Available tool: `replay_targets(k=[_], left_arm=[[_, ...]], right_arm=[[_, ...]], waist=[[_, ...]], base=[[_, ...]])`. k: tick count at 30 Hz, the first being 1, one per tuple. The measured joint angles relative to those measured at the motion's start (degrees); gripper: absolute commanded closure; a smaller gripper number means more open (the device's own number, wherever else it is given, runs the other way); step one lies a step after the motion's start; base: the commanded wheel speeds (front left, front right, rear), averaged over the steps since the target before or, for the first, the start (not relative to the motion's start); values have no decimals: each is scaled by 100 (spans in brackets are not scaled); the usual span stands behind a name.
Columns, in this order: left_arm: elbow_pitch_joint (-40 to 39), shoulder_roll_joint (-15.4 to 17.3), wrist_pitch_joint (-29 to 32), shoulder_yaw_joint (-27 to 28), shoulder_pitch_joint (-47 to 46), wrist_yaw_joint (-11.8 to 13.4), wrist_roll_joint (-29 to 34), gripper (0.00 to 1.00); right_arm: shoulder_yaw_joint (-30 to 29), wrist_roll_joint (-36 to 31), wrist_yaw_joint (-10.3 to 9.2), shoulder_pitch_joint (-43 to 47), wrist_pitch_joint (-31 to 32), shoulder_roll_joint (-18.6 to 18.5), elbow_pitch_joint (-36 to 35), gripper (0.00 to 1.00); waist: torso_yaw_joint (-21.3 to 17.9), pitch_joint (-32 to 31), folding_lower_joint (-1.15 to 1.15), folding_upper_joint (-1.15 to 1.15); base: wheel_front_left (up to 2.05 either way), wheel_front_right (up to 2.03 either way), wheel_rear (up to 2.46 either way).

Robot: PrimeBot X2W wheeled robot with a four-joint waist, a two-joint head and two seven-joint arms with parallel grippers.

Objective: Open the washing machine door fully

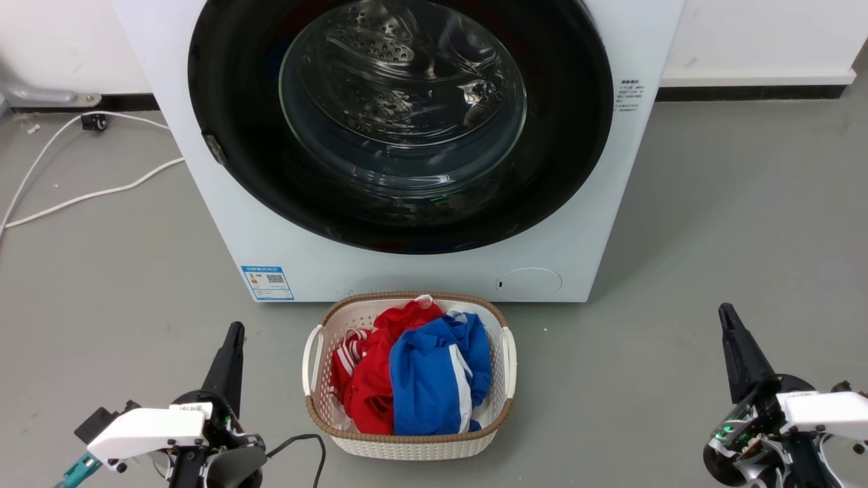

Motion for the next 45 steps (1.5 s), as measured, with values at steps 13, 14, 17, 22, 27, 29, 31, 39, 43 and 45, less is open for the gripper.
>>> replay_targets(k=[13, 14, 17, 22, 27, 29, 31, 39, 43, 45], left_arm=[[0, -11, 5, 12, -1, 0, 7, 100], [0, -11, 5, 13, -1, 0, 7, 100], [0, -12, 7, 14, -2, 0, 7, 100], [0, -13, 8, 19, -3, 0, 11, 100], [0, -16, 22, 23, -4, 0, 23, 100], [9, -20, 22, 22, 1, 1, 22, 100], [100, -36, 22, 14, 66, 5, 21, 0], [9, -52, -182, -216, 146, 7, 51, 0], [-70, -48, -292, -368, 145, 7, 205, 0], [-105, -49, -343, -415, 143, 7, 314, 0]], right_arm=[[-26, -19, 0, -2, 9, 22, 2, 100], [-29, -20, 0, -2, 10, 23, 2, 100], [-33, -38, 0, -2, 30, 26, 2, 100], [-40, -41, 0, -2, 35, 31, 3, 100], [-49, -43, 0, -3, 46, 37, 4, 100], [-51, -42, 0, 3, 49, 42, 12, 100], [-43, -42, -2, 75, 49, 52, 93, 0], [23, -57, -2, 215, -90, 63, -20, 0], [86, -234, -2, 253, -214, 54, -99, 0], [124, -364, -2, 256, -278, 33, -143, 0]], waist=[[0, 0, 0, 0], [0, 0, 0, 0], [0, 0, 0, 0], [0, 0, 0, 0], [0, 0, 0, 0], [0, 0, 0, 0], [0, 0, 0, 0], [-5, -1, 0, 0], [-6, 0, 0, 0], [-6, 1, 0, 0]], base=[[0, 0, 0], [0, 0, 0], [0, 0, 0], [0, 0, 0], [0, 0, 0], [0, 0, 0], [0, 0, 0], [0, 0, 0], [0, 0, 0], [0, 0, 0]])
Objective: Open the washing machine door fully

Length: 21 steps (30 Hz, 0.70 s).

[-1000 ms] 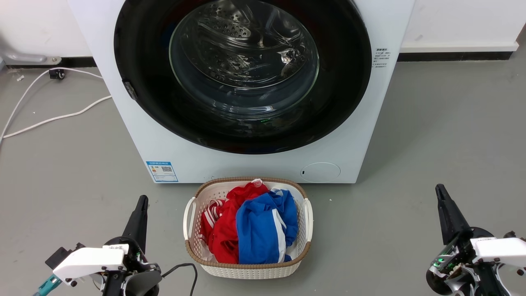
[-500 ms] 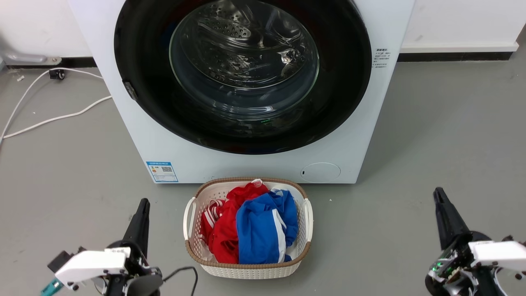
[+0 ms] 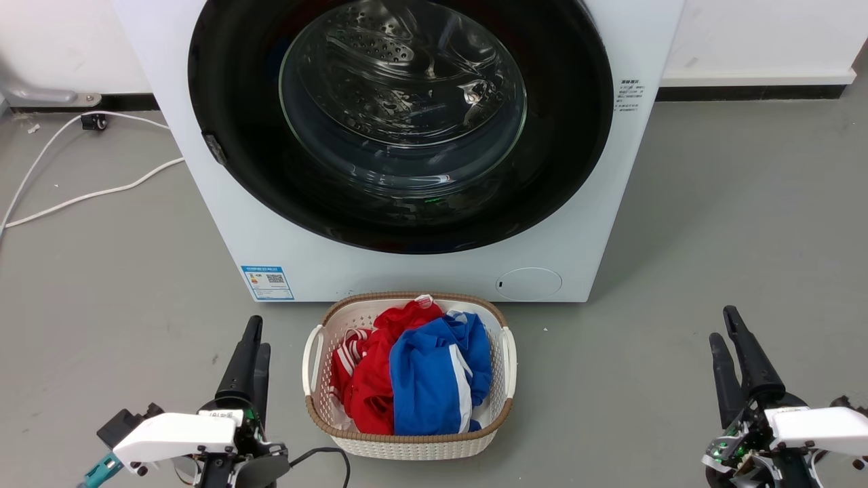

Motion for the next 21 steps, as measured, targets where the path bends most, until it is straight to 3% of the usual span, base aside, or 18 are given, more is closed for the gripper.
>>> replay_targets(k=[17, 21], left_arm=[[-428, -1, -376, -163, -31, 0, 2187, 0], [-453, -1, -479, -256, -40, 0, 2900, 0]], right_arm=[[165, -1755, 0, 25, -380, -174, -364, 0], [160, -2604, 1, 25, -386, -214, -415, 0]], waist=[[0, -6, 0, 0], [-5, -16, 0, 0]], base=[[0, 0, 0], [0, 0, 0]])
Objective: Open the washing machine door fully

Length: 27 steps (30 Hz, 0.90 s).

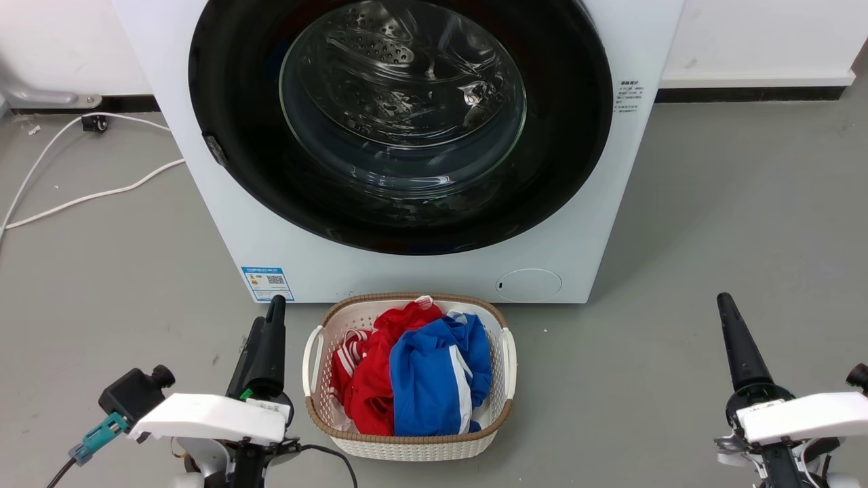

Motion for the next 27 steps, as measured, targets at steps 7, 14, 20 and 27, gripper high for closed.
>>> replay_targets(k=[7, 14, 20, 27], left_arm=[[-7, 25, -121, -96, -7, 0, 780, 0], [2, 135, -244, -182, -12, 33, 1557, 0], [27, 210, -353, -289, -12, 79, 2100, 0], [114, 277, -470, -445, -13, 101, 2635, 0]], right_arm=[[-34, -1024, 0, 3, 33, 56, -102, 0], [-58, -1913, 0, 92, 91, 105, -288, 0], [-91, -2516, 0, 184, 156, 142, -425, 0], [-174, -3133, 0, 276, 210, 191, -564, 0]], waist=[[6, -11, 0, 0], [9, -29, 0, 0], [7, -50, 0, 0], [4, -69, 0, 0]], base=[[0, 0, 0], [0, 0, 0], [0, 0, 0], [0, 0, 0]])
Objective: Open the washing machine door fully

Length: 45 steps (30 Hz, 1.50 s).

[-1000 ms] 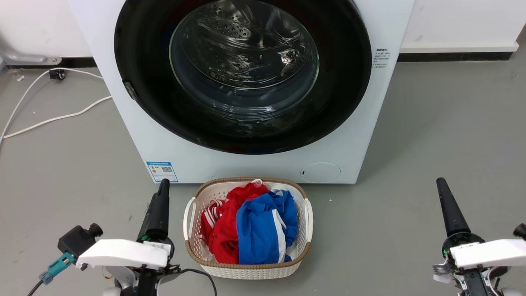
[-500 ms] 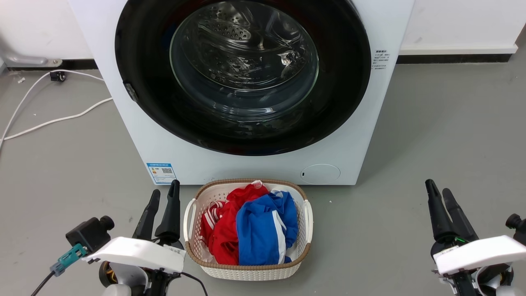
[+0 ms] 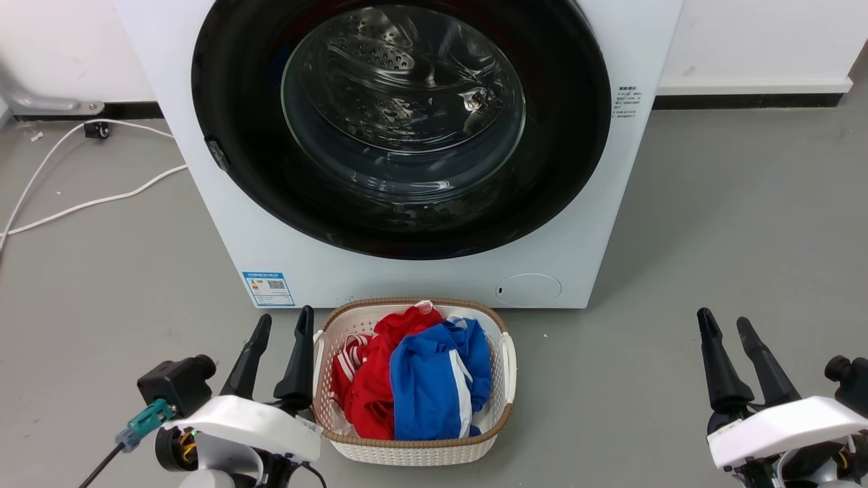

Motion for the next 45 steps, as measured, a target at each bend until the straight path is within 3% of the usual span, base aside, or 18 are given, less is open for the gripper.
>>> replay_targets(k=[26, 45], left_arm=[[433, 135, -366, -227, -233, 148, 1408, 0], [638, 152, -588, -214, -304, 250, 2119, 0]], right_arm=[[-99, -1703, 1, 156, 179, 91, -356, 0], [-71, -2414, 2, 175, 201, 104, -485, 0]], waist=[[-48, 5, 0, 0], [-30, 18, 0, 0]], base=[[0, 0, 0], [0, 0, 0]])
